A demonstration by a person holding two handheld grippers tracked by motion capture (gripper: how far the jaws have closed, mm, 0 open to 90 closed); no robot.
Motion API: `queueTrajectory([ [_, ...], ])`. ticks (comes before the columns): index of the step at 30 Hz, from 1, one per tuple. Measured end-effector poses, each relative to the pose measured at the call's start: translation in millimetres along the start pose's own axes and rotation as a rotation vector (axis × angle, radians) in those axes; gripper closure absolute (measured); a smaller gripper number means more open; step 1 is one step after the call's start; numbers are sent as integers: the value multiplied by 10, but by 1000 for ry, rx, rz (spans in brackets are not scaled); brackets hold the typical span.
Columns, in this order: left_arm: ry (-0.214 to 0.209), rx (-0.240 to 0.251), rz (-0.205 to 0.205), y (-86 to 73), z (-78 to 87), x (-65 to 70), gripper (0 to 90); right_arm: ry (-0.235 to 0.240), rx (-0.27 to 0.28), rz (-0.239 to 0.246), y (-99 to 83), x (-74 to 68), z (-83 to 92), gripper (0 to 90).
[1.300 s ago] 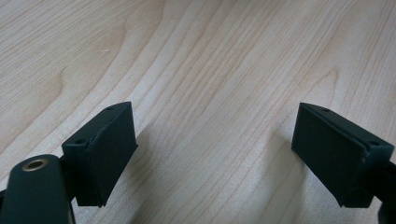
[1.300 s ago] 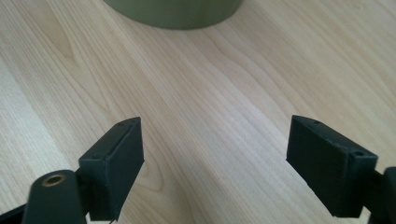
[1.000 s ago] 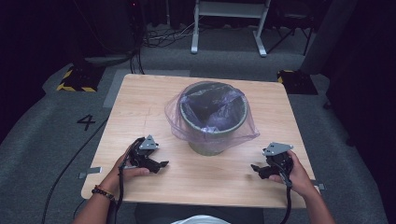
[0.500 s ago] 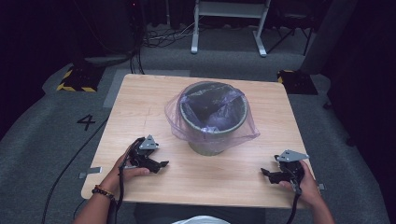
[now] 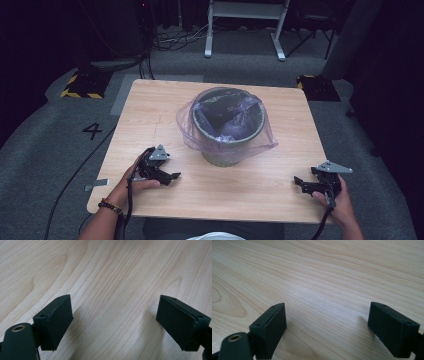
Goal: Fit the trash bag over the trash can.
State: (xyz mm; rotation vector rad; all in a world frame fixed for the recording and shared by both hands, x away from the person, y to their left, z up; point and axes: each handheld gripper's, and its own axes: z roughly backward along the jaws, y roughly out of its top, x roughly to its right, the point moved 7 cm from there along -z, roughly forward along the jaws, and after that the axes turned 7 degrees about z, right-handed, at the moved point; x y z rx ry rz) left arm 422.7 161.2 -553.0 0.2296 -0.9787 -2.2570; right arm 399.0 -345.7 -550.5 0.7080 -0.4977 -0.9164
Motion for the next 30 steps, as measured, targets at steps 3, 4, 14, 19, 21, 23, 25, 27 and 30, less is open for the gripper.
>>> queueTrajectory([
  [3,4,3,1,-5,5,1,137,-3,-1,-1,0,-1,-2,151],
  [4,5,4,2,-7,6,1,137,-2,-1,-1,0,-1,-2,151],
  [14,1,3,-1,-6,6,-1,136,-2,-4,-2,5,-1,-9,143],
  [19,-1,1,-1,-4,4,-1,134,-2,-4,-2,5,-1,-10,143],
  [21,-3,1,-1,-3,2,-1,133,-2,-4,-2,5,-1,-10,143],
  [23,-4,0,-1,-2,1,-2,132,-2,-4,-3,6,-1,-10,143],
  [25,-4,0,-1,-1,1,-2,132,-2,-4,-3,6,-1,-10,143],
  [27,-4,0,-1,-1,1,-2,132,-2,-4,-3,6,-1,-10,143],
  [30,-5,-1,-1,3,-3,-4,130,-2,-4,-2,6,0,-10,143],
])
